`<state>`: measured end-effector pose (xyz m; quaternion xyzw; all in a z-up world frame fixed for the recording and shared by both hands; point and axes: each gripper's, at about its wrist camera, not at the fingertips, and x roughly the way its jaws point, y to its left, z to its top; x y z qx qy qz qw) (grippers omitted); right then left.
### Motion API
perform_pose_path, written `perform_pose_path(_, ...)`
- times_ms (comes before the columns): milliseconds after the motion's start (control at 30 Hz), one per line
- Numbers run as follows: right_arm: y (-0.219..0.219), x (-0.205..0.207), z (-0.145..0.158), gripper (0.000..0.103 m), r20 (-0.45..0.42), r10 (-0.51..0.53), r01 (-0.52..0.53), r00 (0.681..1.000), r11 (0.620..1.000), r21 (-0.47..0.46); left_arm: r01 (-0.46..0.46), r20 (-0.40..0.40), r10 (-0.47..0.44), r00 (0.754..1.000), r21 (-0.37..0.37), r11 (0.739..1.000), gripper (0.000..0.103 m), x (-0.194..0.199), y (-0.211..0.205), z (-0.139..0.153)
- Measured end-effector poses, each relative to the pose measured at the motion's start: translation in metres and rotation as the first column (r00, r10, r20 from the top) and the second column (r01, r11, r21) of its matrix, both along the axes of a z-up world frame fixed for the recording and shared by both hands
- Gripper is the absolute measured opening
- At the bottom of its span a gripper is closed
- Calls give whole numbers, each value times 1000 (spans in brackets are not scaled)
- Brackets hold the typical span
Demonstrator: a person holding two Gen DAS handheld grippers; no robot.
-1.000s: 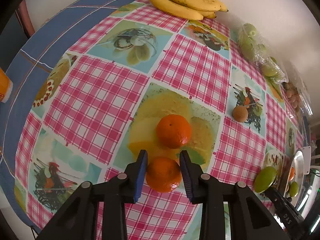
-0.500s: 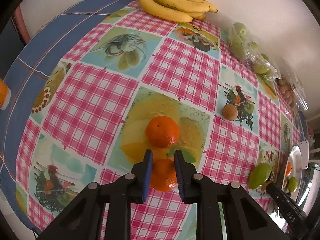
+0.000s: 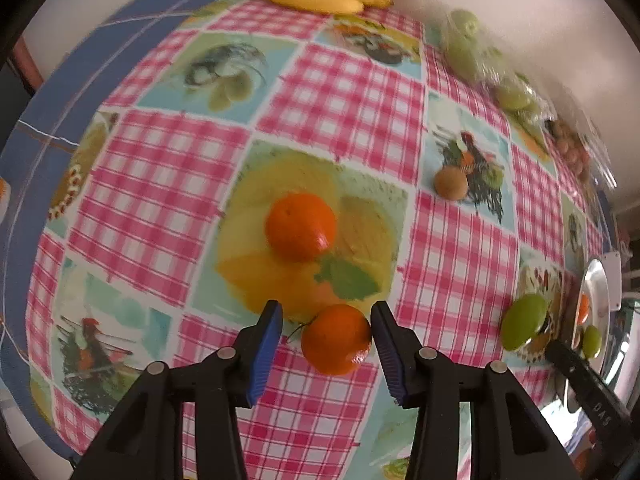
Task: Organize fruits
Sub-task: 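Close the left tool on the orange while the right tool closes on the black plum, then carry the orange in the left tool and the plum in the right tool over the bowl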
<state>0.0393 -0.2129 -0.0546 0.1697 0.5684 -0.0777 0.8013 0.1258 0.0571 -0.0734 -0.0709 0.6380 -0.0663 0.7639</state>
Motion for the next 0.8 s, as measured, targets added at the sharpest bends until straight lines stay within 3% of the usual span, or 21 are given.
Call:
perform_pose_path(67,0,-1,1,28,3,-3,3,1000,1000,2,9,-7,-9,1000,-9,1000,39,-1,-1,-1)
perform_pose_path(233,-1,-3,5,28,14,-5,5,1000,1000,8,18,8,-18,1000,-21,1000,38,-2,-8,3)
perform_pose_path(800,-17,-11,17,28,53,-45,43,998,999,33,16,139,-6,990,-69,997,38,3,-15,60)
